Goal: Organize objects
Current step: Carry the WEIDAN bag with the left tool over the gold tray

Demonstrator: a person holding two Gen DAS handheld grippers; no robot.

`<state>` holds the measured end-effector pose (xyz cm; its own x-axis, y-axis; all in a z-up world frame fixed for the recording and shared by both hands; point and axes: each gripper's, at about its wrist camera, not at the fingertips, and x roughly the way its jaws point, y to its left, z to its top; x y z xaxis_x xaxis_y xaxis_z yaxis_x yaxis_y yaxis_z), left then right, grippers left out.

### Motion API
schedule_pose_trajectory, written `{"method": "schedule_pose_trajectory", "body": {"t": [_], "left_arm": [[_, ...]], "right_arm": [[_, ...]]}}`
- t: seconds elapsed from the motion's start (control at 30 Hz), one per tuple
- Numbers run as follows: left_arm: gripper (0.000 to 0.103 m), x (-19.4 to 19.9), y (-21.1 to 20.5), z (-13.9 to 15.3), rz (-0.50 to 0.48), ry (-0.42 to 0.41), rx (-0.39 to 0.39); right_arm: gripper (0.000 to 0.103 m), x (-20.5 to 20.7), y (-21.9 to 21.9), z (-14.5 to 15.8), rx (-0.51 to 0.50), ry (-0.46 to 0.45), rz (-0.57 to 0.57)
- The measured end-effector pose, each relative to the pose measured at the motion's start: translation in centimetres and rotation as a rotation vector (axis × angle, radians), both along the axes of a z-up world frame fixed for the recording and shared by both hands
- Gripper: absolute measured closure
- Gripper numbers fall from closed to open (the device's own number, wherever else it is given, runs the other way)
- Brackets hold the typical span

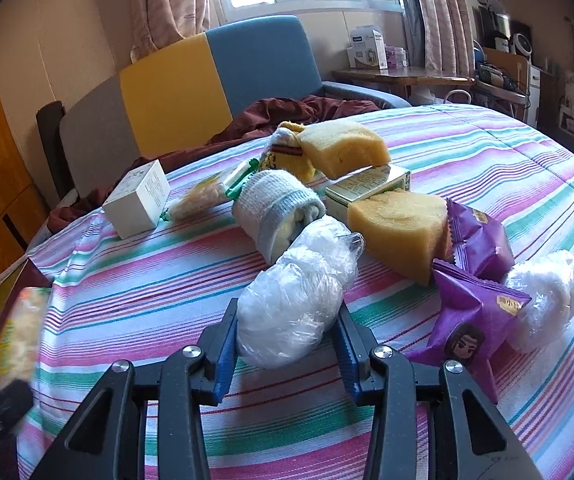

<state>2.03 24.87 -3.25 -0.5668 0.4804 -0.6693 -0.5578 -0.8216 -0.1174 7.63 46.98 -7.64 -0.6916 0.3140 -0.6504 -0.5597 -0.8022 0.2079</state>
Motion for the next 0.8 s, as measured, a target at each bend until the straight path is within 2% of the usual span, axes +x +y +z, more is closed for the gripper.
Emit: {"method": "schedule_pose_trajectory", "body": {"t": [0.23, 0.37, 0.8], "left_arm": [[0.055, -0.8, -5.8, 1.6, 0.088, -0.021, 0.065], [0.055, -1.9, -9.0, 1.8, 0.153, -0.032, 0.078], [0.055, -4.5, -17.3, 0.1, 0.293, -0.077, 0.02]], "right_arm": [[0.06, -0.1, -0.6, 0.3, 0.035, -0.006, 0.014], [0.06, -0.5, -1.3, 0.4, 0.067, -0.032, 0.026], [0.06, -1.5, -5.5, 1.1, 0.188, -0.112, 0.132]]}}
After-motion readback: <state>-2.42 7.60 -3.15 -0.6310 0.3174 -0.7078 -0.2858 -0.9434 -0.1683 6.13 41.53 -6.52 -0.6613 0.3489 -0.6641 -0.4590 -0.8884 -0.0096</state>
